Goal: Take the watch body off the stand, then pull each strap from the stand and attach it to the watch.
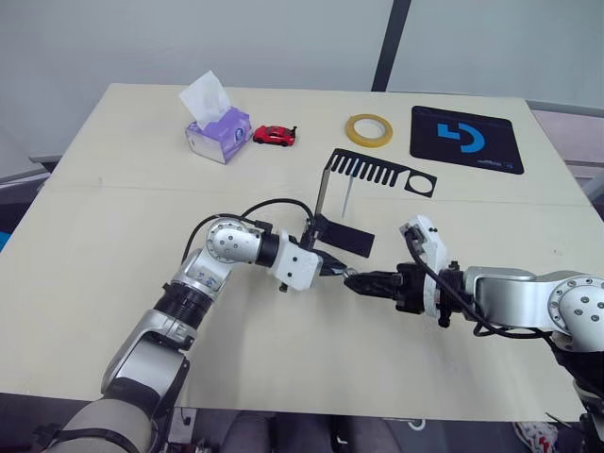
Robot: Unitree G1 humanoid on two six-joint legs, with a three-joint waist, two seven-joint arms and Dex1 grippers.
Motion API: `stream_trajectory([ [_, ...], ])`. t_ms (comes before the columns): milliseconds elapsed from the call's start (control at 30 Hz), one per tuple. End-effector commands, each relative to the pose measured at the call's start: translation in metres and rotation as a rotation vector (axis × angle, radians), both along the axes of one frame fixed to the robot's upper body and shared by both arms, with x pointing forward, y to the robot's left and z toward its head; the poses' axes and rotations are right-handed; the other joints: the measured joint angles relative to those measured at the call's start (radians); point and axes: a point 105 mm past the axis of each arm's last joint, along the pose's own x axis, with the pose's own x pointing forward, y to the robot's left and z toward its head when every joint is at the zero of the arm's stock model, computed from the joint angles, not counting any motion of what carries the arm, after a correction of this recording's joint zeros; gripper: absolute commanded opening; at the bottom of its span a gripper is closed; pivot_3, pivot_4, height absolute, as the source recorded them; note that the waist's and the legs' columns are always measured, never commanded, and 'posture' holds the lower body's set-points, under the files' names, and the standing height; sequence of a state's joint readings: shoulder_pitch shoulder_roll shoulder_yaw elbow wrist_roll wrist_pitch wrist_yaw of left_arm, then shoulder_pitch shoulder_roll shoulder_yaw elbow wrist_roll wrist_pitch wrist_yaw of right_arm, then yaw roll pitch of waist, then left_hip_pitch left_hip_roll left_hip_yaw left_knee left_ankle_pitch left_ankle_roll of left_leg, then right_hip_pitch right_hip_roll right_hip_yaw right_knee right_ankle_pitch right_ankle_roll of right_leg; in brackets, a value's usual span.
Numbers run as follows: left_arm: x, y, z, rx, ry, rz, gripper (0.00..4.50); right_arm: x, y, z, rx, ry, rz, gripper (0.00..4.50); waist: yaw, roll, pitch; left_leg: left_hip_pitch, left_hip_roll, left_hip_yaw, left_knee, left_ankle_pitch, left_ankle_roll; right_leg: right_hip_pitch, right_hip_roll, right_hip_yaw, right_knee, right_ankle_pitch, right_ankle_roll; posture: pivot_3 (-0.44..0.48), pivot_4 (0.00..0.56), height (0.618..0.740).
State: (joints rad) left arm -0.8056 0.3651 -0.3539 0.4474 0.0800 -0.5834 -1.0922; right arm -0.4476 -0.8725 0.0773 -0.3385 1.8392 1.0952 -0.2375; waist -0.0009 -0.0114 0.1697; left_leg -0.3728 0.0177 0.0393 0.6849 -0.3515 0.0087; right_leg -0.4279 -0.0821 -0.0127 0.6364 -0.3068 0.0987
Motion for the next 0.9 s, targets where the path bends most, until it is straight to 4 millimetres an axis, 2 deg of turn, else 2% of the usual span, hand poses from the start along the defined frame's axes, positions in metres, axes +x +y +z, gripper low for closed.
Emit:
stream_trajectory([
  [33,-0.003,-0.012,0.016,-0.046,-0.033,-0.032,0.00,-0.006,0.011,0.011,0.033,-0.029,0.067,1.59,0.000,0.000,0.000,0.000,0.000,0.000,0.000,0.000,0.000,0.000,0.000,0.000,0.000,0.000,0.000,0.000,0.150,0.738],
  [900,-0.002,-0.018,0.013,-0.021,0.002,-0.038,0.00,-0.009,0.023,0.016,0.027,-0.063,0.096,1.59,0.000,0.000,0.000,0.000,0.000,0.000,0.000,0.000,0.000,0.000,0.000,0.000,0.000,0.000,0.000,0.000,0.150,0.738],
])
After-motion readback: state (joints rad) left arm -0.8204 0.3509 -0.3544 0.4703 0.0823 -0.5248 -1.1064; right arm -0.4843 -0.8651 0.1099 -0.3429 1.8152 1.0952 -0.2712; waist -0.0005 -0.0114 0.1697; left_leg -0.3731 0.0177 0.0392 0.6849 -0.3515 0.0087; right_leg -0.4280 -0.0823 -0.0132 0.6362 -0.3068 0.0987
